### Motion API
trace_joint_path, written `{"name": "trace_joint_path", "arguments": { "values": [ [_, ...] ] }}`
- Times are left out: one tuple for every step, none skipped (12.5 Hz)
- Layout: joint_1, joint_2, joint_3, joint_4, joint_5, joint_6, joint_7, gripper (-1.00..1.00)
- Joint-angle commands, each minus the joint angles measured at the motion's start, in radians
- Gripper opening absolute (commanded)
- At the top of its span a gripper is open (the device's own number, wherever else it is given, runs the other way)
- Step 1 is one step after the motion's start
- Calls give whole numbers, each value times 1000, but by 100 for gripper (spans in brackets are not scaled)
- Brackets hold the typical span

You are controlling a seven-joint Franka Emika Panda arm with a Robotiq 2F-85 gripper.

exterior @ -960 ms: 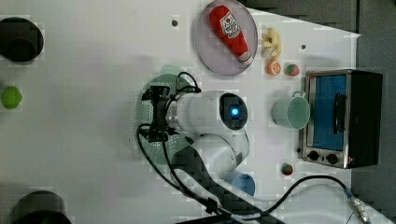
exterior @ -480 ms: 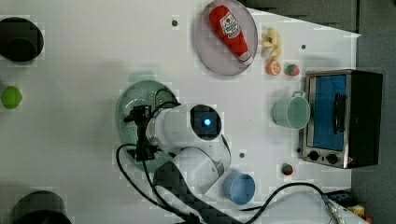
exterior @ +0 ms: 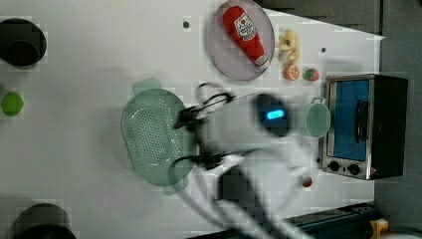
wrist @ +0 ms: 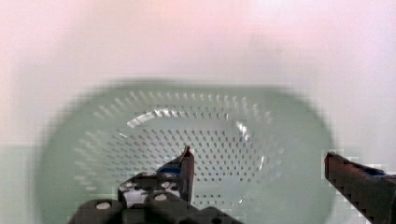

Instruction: Drag strainer right to left.

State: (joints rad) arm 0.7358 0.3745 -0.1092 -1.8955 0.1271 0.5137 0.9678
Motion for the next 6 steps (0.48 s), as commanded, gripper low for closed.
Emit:
{"name": "trace_joint_path", "arguments": {
  "values": [
    [-80,-234,-200,30,-65,-135,-334,100],
    [-82,-295,-256,30,-119,-210,-413,100],
    [-84,-353,-306,29,-176,-273,-501,100],
    [-86,-408,-353,29,-231,-324,-596,100],
    [-90,-455,-396,28,-273,-356,-692,100],
    [-95,-495,-437,24,-282,-381,-777,100]
  ]
}}
